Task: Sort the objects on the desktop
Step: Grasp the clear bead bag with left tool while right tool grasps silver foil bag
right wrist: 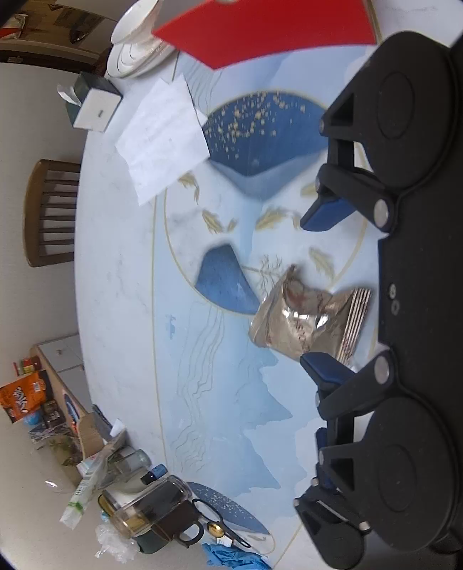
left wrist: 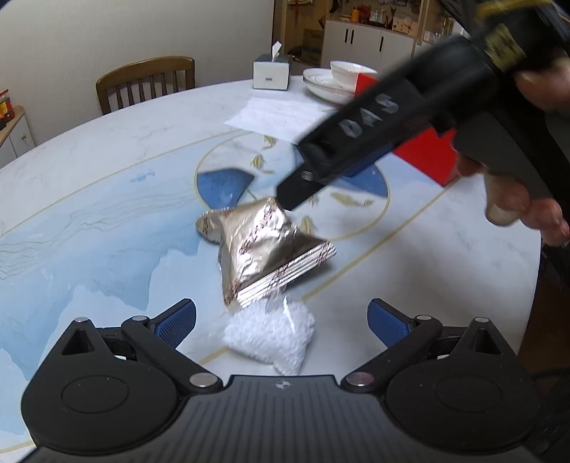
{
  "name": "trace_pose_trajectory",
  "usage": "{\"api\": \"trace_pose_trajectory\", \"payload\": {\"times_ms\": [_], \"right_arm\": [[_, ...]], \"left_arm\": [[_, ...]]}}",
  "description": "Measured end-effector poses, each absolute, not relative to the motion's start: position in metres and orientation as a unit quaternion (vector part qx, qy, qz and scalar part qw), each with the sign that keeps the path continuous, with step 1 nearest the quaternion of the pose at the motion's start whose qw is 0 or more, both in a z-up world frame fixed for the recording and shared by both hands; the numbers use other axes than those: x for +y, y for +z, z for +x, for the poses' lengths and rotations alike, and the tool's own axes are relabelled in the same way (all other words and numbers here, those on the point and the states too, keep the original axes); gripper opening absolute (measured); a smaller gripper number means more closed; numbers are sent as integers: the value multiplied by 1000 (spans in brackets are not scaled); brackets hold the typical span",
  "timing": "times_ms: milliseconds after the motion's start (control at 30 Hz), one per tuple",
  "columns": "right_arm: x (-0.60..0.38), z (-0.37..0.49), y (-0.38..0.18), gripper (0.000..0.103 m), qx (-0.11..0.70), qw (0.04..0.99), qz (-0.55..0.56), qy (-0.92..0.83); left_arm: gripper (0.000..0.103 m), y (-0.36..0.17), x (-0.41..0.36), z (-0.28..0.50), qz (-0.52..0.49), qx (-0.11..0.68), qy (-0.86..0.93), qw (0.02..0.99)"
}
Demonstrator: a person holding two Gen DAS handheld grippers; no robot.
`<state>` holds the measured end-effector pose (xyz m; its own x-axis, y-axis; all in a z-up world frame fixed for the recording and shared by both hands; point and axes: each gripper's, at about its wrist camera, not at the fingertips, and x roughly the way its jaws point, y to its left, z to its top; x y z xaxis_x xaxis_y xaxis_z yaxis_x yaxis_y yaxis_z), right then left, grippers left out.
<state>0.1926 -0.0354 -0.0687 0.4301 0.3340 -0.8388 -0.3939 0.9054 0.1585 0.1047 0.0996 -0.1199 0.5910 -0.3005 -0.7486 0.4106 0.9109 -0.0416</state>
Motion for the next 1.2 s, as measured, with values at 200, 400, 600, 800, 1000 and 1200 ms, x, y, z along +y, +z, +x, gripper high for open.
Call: {"api": "trace_pose_trajectory", "payload": {"times_ms": [200, 400, 600, 800, 1000, 1200], "right_arm": [[-15, 200, -84, 75, 499, 842, -46, 202], [-1, 204, -94, 75, 503, 840, -48, 197], [16, 210, -103, 76, 503, 846, -64, 168], [23, 210, -116, 77, 507, 841, -91, 165], [14, 213, -121, 76, 518, 833, -89, 174], [-7, 214, -123, 74, 525, 829, -74, 178]], "left_arm": [[103, -131, 102, 107, 75, 410, -194, 888], [103, -137, 101, 108, 83, 411, -195, 886], [102, -140, 100, 113, 85, 412, -183, 889], [96, -146, 98, 112, 90, 416, -183, 886], [83, -152, 96, 110, 91, 423, -184, 883], [73, -152, 91, 109, 96, 419, -183, 884]]}}
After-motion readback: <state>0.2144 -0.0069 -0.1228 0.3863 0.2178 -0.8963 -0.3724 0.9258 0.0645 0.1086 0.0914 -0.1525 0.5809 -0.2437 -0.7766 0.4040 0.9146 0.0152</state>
